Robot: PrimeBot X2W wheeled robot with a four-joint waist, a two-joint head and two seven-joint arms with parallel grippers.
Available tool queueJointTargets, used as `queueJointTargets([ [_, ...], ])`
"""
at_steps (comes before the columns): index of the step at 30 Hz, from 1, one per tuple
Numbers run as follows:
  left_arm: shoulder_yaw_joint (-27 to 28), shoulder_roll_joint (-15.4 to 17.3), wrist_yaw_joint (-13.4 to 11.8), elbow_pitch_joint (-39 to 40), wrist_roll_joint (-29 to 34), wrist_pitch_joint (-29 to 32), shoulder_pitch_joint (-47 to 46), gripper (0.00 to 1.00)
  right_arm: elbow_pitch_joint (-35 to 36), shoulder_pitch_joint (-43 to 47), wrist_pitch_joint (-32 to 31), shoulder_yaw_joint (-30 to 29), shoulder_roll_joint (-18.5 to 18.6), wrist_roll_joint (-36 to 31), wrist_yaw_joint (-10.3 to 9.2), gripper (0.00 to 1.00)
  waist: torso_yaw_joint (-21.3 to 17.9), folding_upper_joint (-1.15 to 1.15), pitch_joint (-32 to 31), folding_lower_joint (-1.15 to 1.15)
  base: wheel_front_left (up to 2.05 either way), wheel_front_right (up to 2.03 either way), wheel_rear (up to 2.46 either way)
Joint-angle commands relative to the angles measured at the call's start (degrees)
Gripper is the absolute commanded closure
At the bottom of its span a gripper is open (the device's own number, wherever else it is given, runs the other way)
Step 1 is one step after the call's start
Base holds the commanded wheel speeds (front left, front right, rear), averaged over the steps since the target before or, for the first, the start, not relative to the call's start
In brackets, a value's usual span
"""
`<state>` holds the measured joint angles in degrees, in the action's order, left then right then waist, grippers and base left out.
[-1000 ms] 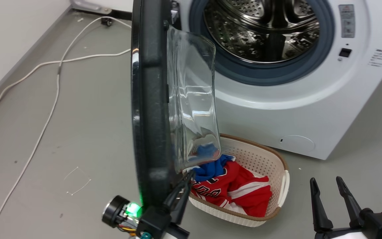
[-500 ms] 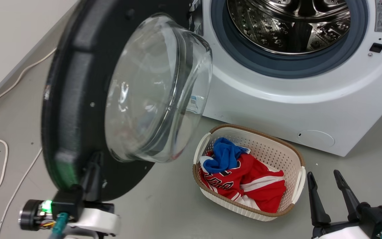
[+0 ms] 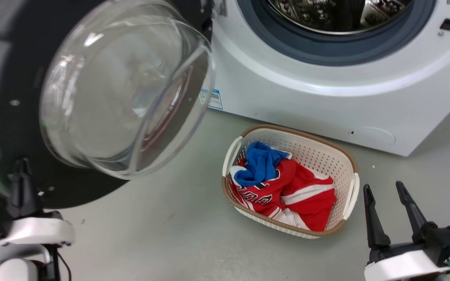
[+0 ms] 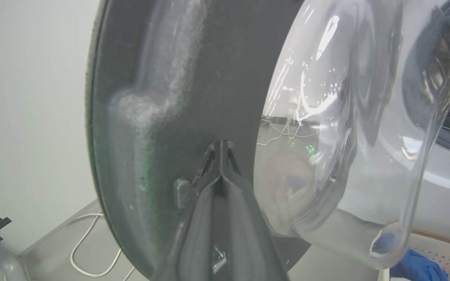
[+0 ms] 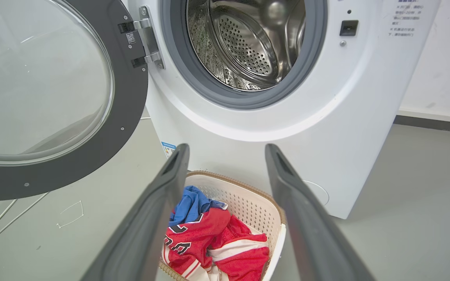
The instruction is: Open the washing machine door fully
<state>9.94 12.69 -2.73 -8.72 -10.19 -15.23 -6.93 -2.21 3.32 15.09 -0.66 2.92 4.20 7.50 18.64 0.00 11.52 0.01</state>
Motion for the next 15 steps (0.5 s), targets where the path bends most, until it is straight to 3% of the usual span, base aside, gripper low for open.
queueJointTargets([
  [1, 1.99, 0.23, 0.26, -0.53, -0.48, 0.14, -1.65, 1.00, 0.16, -1.26, 0.11, -0.06, -0.09, -0.49, -0.01, 0.00, -0.79, 0.00, 1.29, -0.01, 0.00, 0.00, 0.00],
  [15, 12.81, 2.61, 4.39, -9.49, 0.59, 0.15, -10.83, 1.00, 0.07, -3.76, 0.10, -0.23, -0.09, -2.45, -0.01, 0.00, -2.78, 0.00, 5.14, -0.01, 0.00, 0.00, 0.00],
])
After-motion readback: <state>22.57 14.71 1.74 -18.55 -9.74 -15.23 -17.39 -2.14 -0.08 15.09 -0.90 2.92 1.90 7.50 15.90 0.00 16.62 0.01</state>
